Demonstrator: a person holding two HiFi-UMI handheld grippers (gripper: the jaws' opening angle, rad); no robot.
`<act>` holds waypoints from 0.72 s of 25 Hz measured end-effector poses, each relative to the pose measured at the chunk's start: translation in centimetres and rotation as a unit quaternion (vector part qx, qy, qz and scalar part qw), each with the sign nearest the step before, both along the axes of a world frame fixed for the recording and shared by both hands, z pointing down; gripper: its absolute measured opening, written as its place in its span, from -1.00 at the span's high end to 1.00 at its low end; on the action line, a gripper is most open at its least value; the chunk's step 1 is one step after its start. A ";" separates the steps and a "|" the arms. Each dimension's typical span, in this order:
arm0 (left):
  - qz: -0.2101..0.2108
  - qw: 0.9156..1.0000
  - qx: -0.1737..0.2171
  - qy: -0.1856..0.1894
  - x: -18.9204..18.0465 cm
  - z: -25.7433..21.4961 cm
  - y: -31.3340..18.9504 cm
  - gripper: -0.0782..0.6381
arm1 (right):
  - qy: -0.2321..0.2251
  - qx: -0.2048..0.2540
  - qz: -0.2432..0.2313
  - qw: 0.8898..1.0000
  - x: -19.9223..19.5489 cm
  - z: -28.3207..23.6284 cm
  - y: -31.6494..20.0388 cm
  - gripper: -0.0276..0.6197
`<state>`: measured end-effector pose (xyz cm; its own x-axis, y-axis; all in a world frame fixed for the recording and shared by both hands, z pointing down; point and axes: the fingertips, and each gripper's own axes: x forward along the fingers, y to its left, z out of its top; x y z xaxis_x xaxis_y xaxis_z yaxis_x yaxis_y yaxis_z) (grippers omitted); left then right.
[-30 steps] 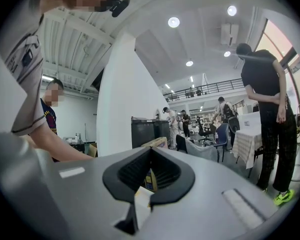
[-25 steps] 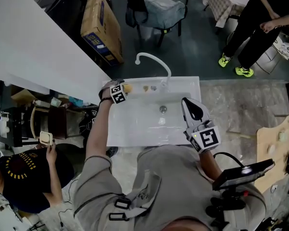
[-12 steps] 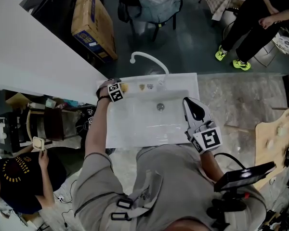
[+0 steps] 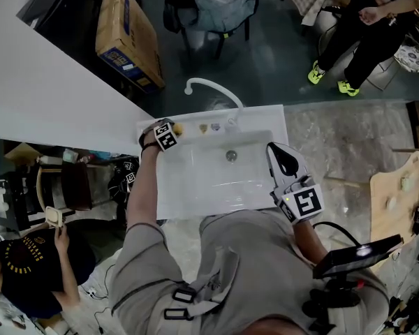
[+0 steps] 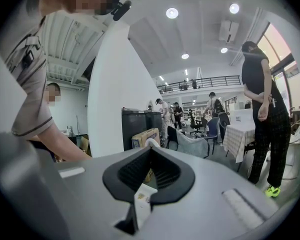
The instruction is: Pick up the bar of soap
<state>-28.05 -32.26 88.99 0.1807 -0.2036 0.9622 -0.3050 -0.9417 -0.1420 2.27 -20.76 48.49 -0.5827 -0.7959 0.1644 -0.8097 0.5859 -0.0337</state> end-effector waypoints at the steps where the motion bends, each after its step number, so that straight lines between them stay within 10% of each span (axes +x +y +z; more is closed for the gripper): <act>1: -0.006 1.000 0.003 0.006 0.1 0.0 -0.1 0.28 | 0.001 -0.001 0.000 1.000 0.0 0.0 0.0 0.91; 12: -0.077 0.993 0.011 0.094 1.0 -0.8 0.6 0.29 | 0.014 -0.016 -0.003 1.000 -0.9 -0.2 -0.4 0.91; 18: -0.137 0.973 0.044 0.182 2.2 -3.1 0.8 0.30 | 0.007 -0.010 -0.029 0.999 -2.0 0.1 -0.1 0.91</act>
